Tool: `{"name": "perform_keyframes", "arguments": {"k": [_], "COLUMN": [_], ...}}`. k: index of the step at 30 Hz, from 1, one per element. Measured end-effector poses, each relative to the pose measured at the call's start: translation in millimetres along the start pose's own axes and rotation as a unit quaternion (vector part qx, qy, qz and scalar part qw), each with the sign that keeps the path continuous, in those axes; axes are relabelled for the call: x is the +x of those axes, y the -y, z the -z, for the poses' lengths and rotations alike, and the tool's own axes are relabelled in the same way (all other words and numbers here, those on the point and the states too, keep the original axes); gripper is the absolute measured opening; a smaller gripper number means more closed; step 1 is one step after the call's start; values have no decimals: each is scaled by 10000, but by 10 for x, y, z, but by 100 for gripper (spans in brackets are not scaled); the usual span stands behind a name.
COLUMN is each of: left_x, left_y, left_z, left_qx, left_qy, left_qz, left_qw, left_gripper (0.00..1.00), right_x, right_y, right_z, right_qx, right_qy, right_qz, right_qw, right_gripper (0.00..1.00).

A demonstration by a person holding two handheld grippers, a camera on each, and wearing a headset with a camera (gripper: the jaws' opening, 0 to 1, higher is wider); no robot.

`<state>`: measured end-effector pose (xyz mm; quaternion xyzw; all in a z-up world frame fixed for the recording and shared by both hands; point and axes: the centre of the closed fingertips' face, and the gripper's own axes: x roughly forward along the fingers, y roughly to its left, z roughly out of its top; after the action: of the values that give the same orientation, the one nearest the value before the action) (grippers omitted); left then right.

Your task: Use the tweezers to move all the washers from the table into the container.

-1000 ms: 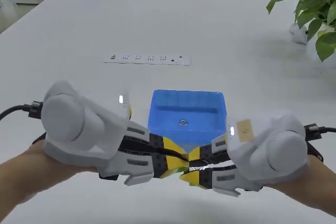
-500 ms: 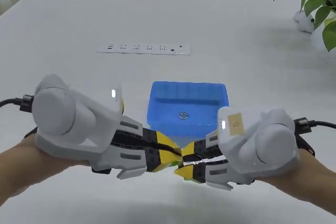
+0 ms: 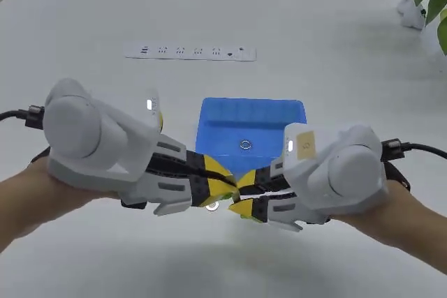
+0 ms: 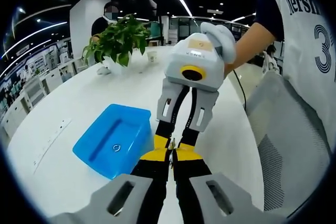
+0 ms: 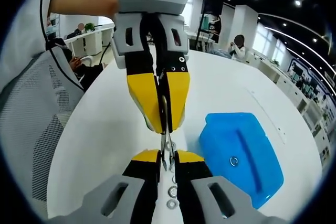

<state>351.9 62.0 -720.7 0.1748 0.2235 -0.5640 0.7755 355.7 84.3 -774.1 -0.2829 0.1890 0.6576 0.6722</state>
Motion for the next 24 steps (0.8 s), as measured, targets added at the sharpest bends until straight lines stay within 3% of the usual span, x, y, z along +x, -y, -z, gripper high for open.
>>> {"name": "perform_keyframes", "arguments": {"k": [24], "left_x": [-3], "left_y": [-40], "left_z": [21], "left_qx": [79], "left_qy": [-102], "left_qz": [-56], "left_qw": [9999], "left_gripper": [6], "right_x": [39], "right_y": [35], "right_z": [-1], "right_qx": [12], "right_qy": [70], "right_qz": [-19], "right_qw": [10000], "right_gripper": [12]}}
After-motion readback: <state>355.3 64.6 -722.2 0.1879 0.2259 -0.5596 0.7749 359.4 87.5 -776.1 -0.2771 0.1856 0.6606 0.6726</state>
